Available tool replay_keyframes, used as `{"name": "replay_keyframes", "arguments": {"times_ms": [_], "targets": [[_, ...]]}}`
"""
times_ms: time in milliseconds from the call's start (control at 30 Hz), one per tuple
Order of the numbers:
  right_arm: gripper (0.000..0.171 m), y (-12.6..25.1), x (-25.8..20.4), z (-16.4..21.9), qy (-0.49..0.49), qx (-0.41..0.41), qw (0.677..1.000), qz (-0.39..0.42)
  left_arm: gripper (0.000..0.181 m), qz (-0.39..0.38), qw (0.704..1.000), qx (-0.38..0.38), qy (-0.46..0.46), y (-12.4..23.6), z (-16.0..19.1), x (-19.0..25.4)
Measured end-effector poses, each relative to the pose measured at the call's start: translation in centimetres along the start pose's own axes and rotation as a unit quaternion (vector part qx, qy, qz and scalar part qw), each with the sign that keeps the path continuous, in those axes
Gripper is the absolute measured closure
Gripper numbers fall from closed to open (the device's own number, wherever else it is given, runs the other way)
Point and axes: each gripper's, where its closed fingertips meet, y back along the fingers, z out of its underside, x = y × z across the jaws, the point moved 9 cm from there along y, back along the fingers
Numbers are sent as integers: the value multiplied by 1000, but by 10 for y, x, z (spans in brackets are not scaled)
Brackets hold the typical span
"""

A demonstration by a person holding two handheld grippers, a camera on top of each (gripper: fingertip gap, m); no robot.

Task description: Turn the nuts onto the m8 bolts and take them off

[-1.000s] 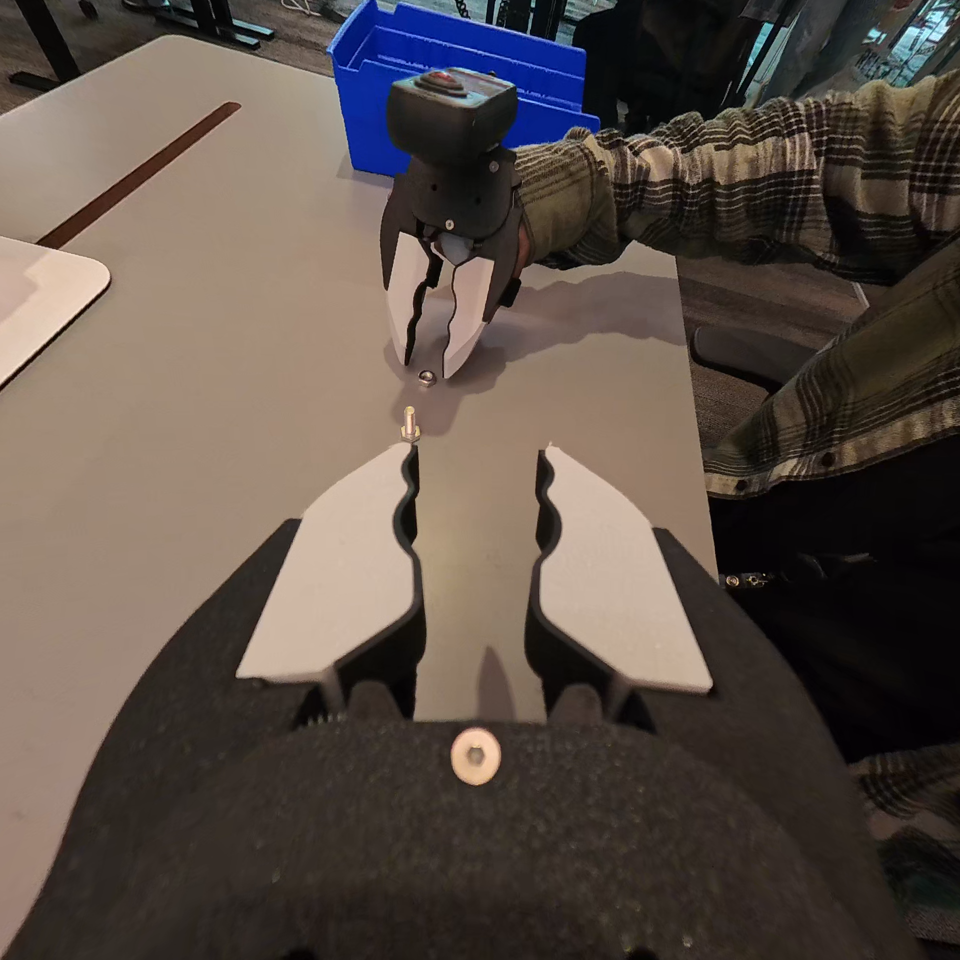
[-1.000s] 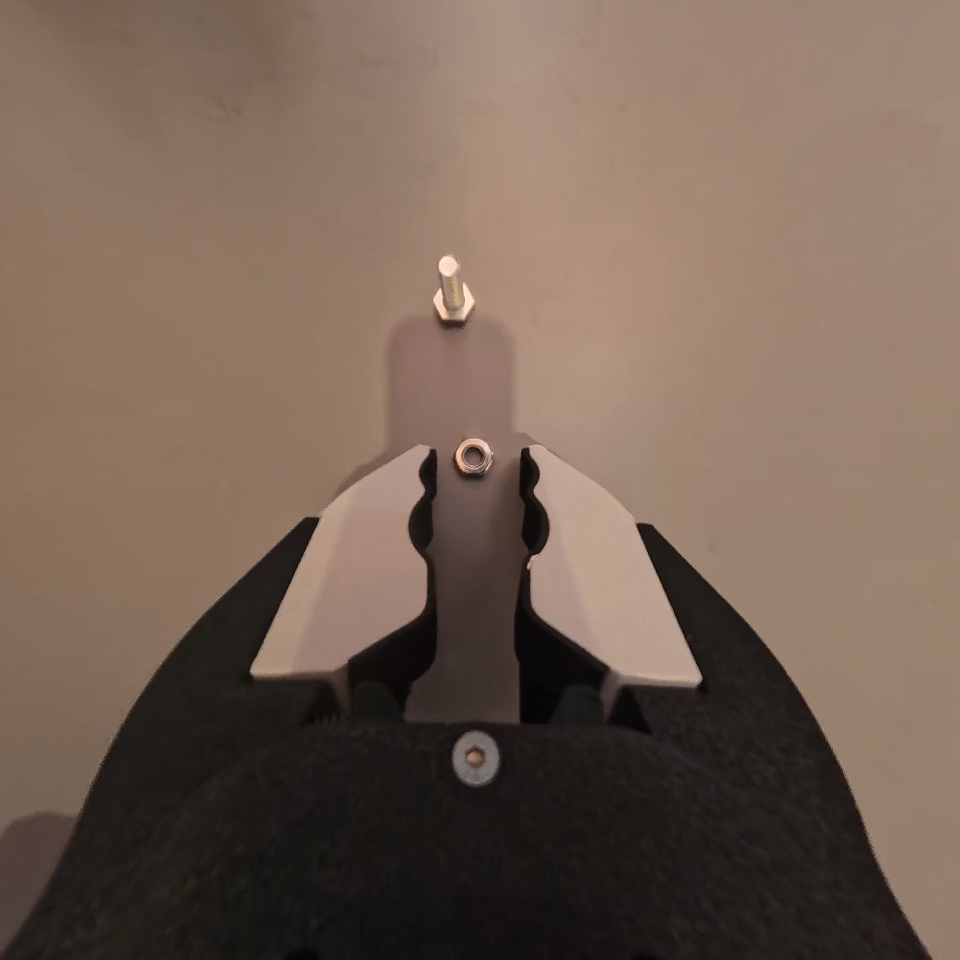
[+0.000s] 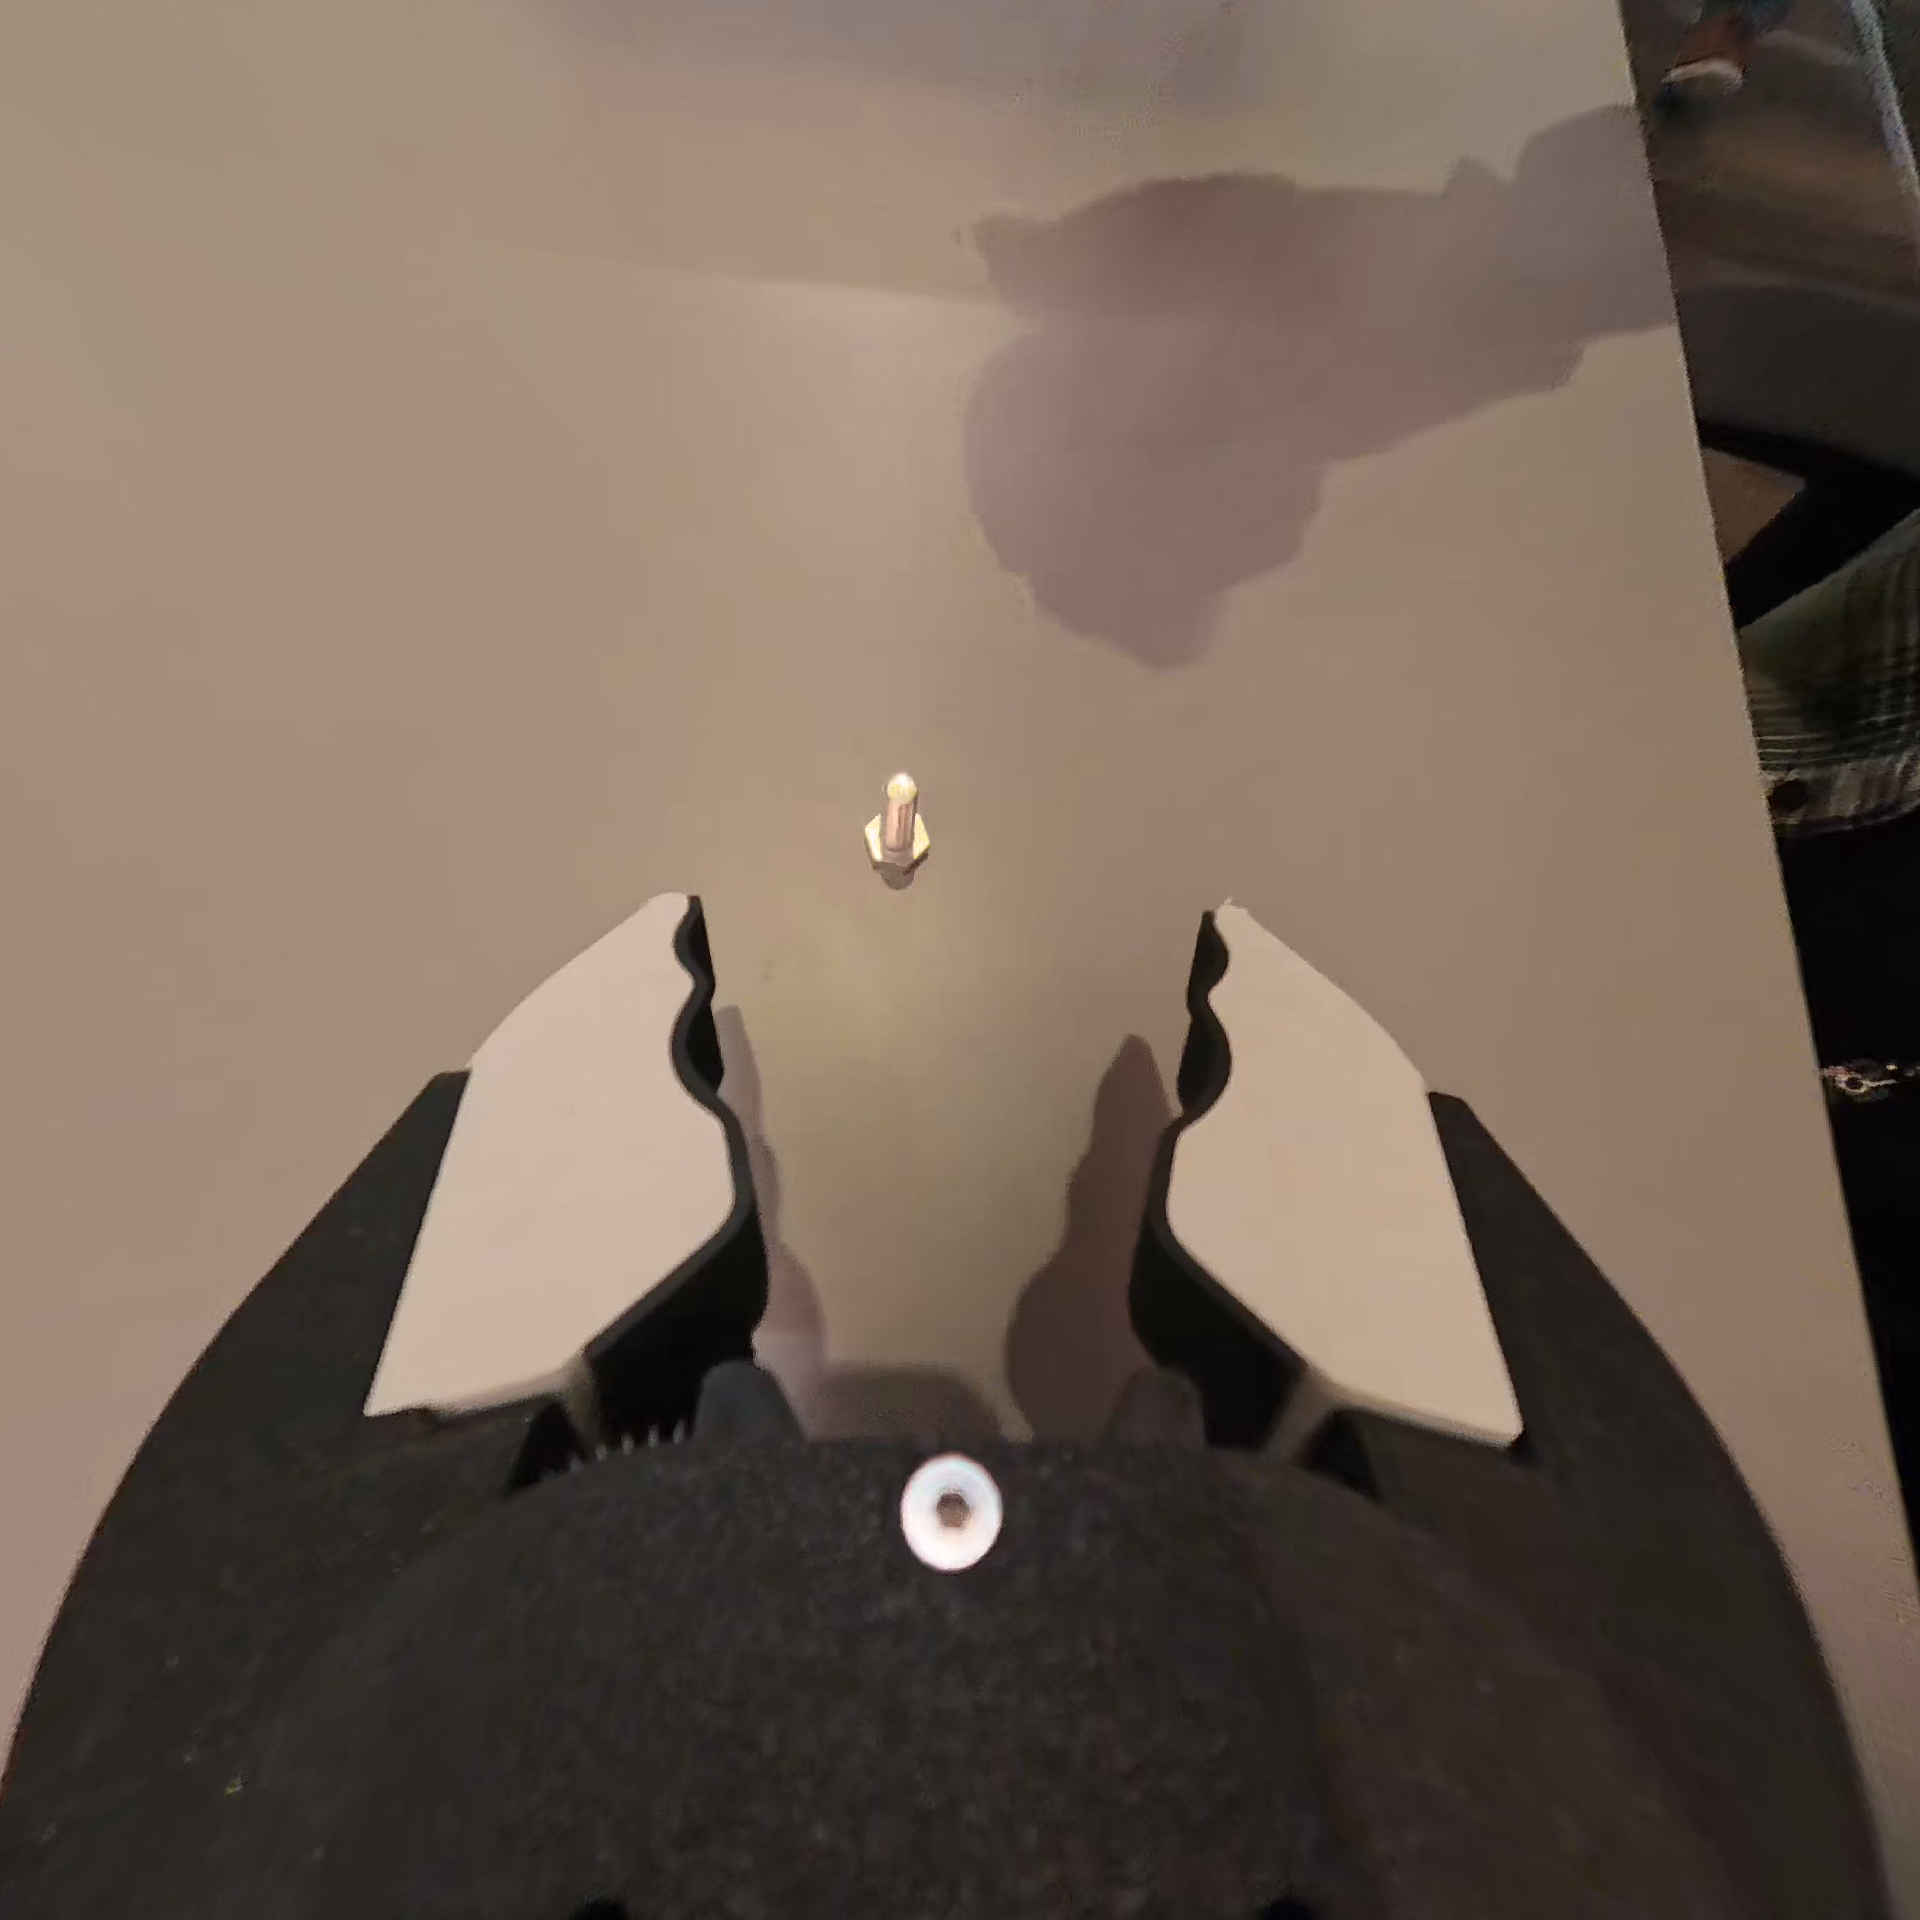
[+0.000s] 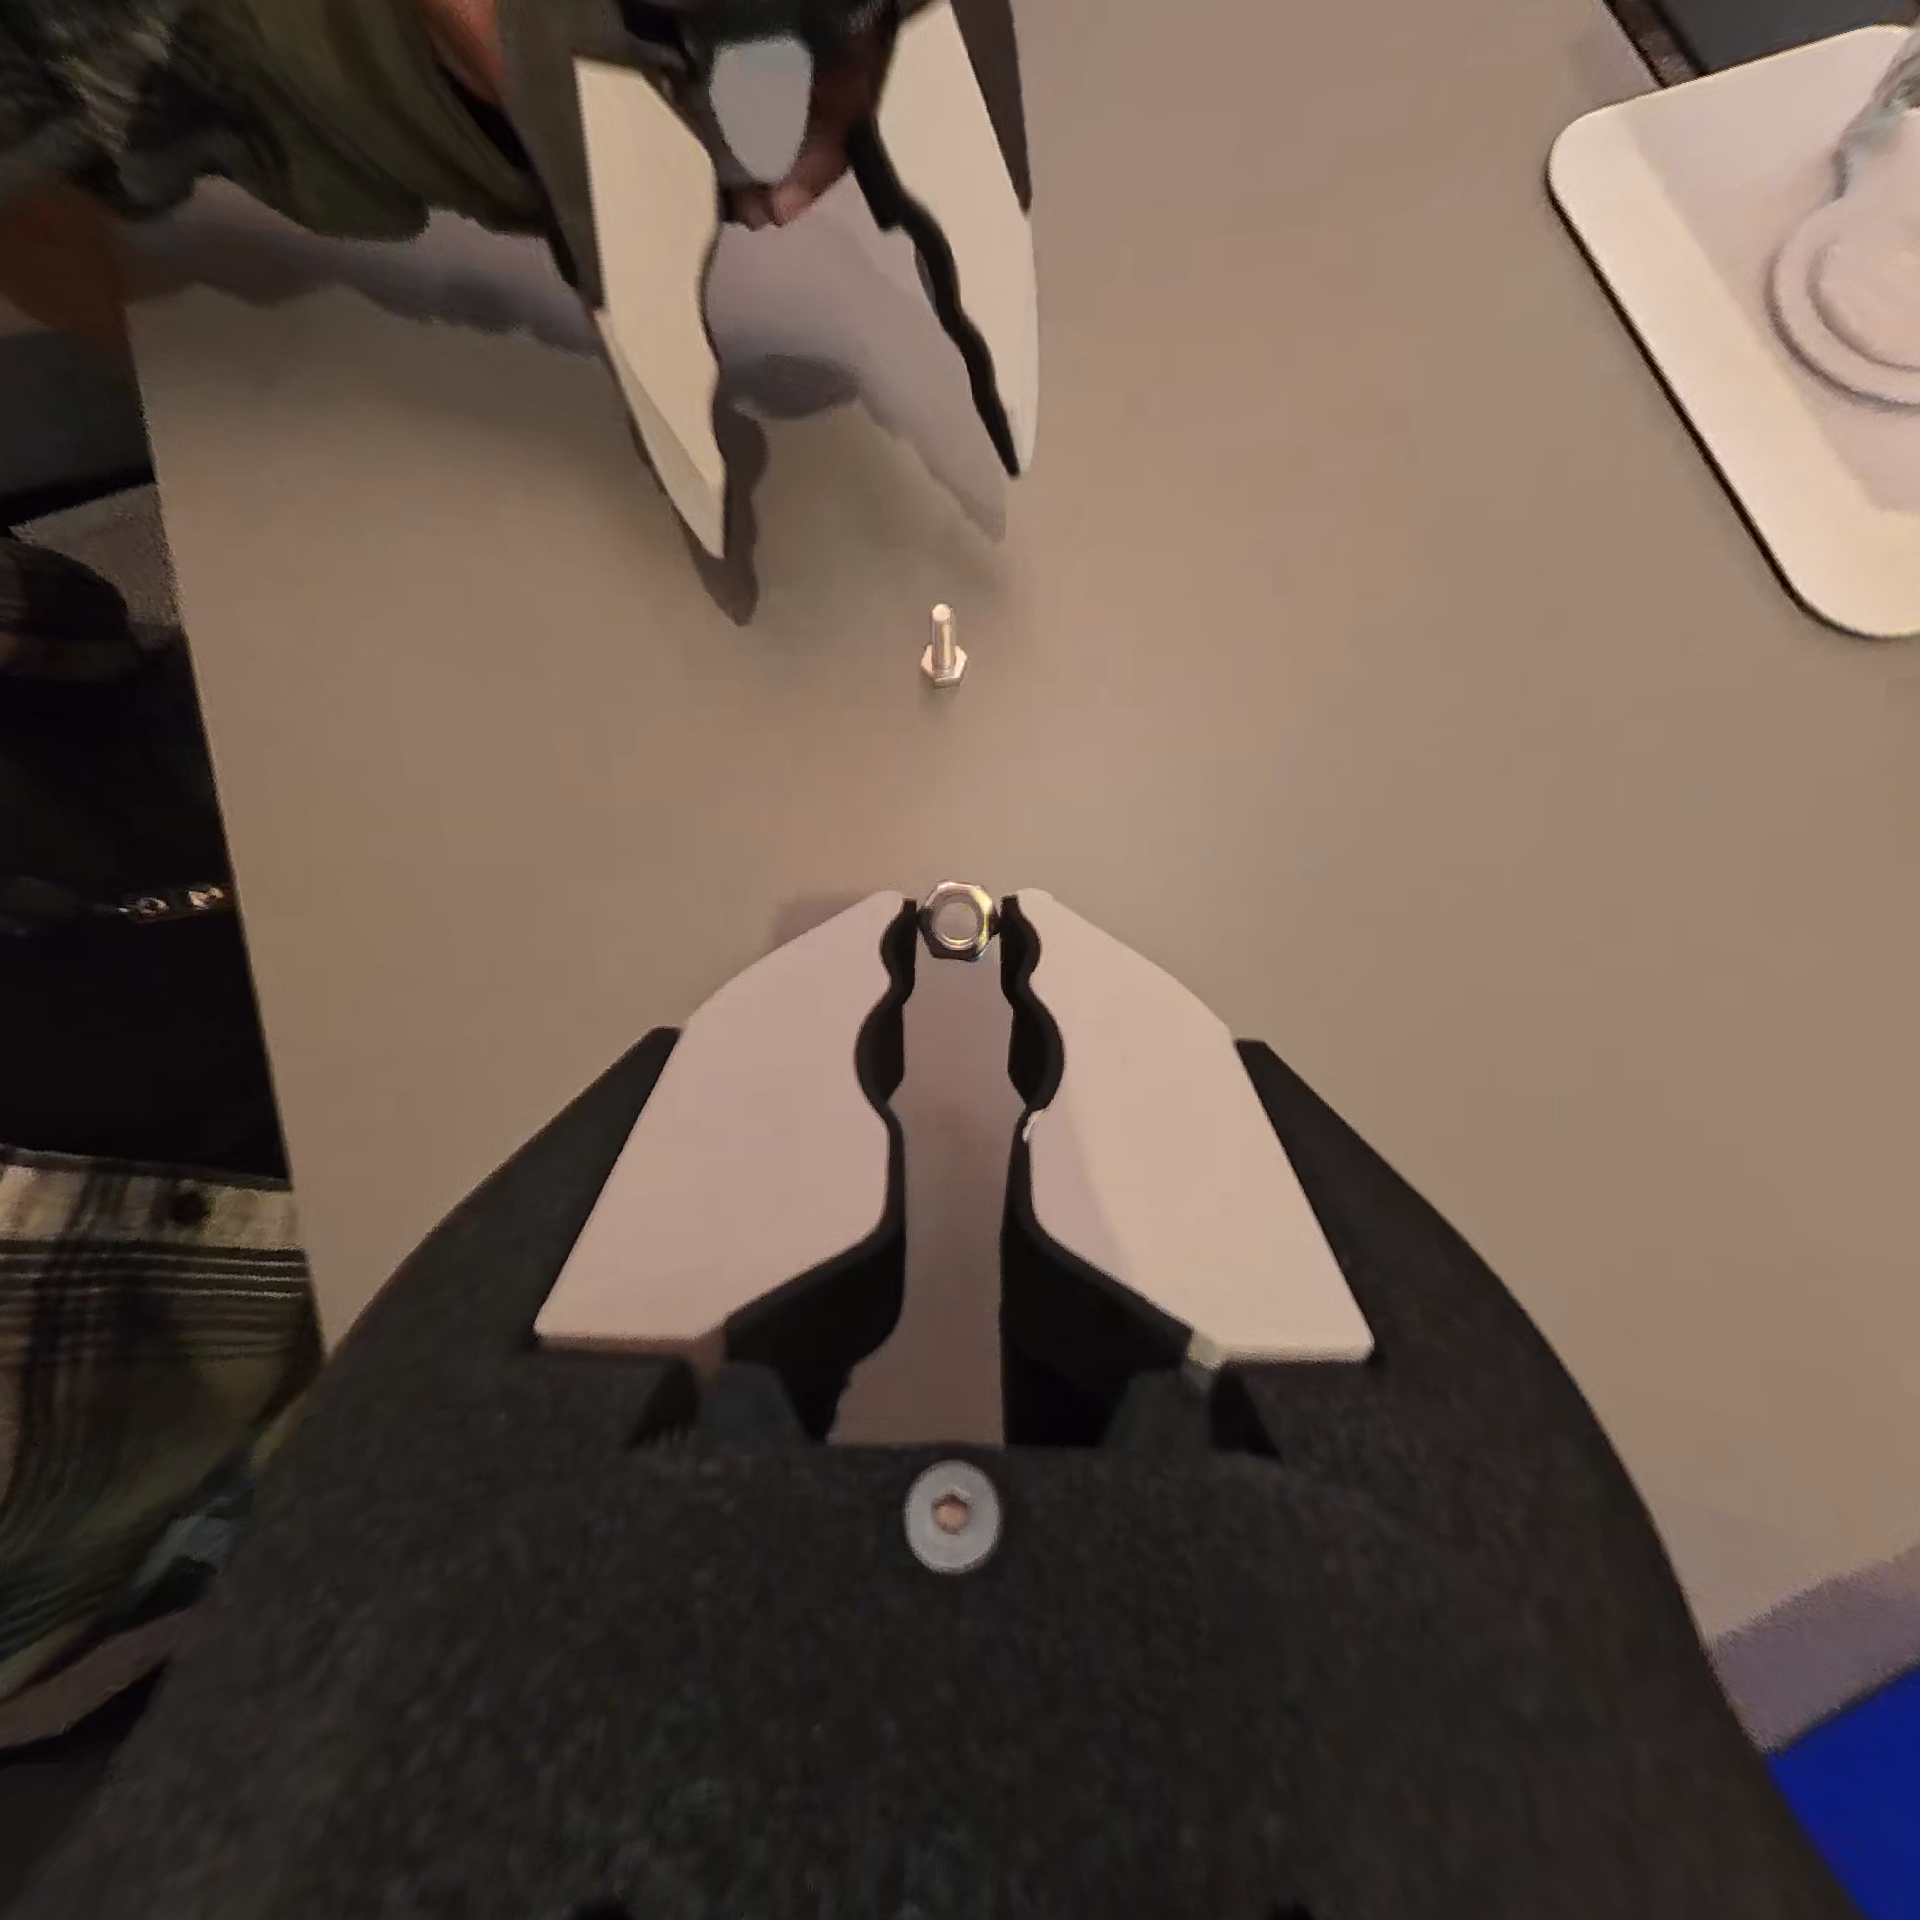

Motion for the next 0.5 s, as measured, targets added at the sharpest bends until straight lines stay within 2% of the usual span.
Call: {"name": "replay_keyframes", "arguments": {"times_ms": [233,500], "targets": [[156,32,-18,17,-14,26,999,13,109,23,999,-41,-4,-30,-5,-7],[156,42,-21,24,-16,41,999,21,128,16,999,-44,-1,-36,0,-13]]}}
